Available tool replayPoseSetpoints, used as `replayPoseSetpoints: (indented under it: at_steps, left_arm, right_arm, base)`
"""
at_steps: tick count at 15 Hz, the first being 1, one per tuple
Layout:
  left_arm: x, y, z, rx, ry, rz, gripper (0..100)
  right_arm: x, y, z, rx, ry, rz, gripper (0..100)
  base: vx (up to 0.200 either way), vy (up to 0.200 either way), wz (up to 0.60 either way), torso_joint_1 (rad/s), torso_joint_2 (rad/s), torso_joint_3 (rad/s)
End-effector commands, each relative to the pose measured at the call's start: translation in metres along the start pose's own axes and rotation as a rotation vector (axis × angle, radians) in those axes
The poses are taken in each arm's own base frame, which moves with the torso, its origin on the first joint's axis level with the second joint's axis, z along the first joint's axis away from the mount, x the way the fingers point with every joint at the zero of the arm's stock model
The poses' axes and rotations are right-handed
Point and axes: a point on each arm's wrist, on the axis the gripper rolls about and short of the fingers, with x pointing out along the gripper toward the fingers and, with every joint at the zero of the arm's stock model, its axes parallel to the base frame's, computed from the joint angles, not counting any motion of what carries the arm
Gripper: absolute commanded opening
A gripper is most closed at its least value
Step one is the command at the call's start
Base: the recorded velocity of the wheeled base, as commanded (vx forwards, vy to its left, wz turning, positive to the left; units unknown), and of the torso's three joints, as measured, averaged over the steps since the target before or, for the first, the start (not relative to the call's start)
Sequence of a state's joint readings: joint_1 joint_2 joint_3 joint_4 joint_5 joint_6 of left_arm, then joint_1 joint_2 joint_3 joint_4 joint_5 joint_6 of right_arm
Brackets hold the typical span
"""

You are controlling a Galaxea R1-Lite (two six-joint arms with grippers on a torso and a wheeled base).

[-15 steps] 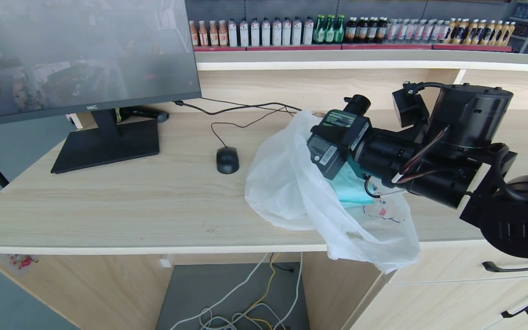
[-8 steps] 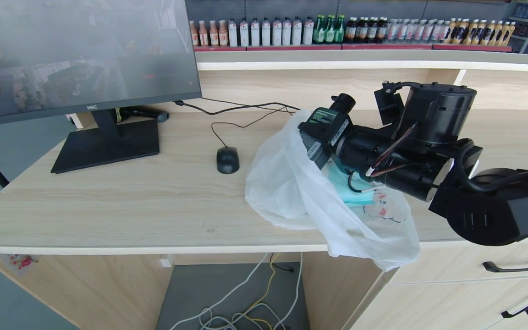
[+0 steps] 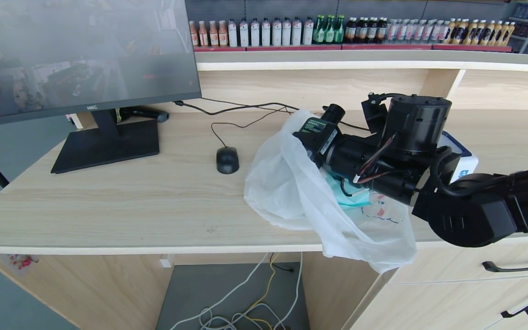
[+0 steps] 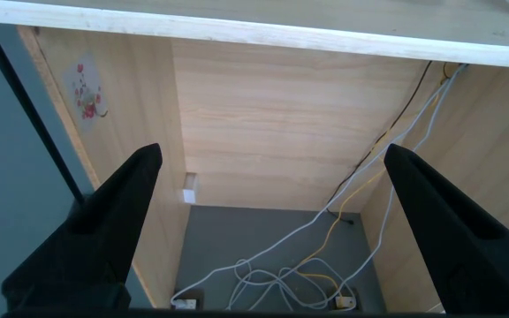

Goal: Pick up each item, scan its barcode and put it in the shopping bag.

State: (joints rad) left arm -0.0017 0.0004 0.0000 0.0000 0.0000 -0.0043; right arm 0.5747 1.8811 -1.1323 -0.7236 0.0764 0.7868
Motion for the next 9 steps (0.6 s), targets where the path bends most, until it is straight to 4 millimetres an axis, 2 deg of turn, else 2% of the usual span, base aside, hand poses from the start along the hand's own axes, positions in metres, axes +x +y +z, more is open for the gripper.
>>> replayPoseSetpoints:
  at_steps: [1,9]
  left_arm:
    - [0.0000,0.0000,0.0000,0.000,0.000,0.000,100]
    - [0.0000,0.0000,0.0000,0.001,0.000,0.000,100]
  right_arm:
    - [0.0038,-0.0043,-0.0042,0.001,0.013,-0.012,0]
    - [0.0060,-0.0105,-0.0097,0.004,0.020,-0.038,0]
  base:
    - [0.000,0.000,0.00,0.000,0.00,0.000]
    - [0.000,0.000,0.00,0.000,0.00,0.000]
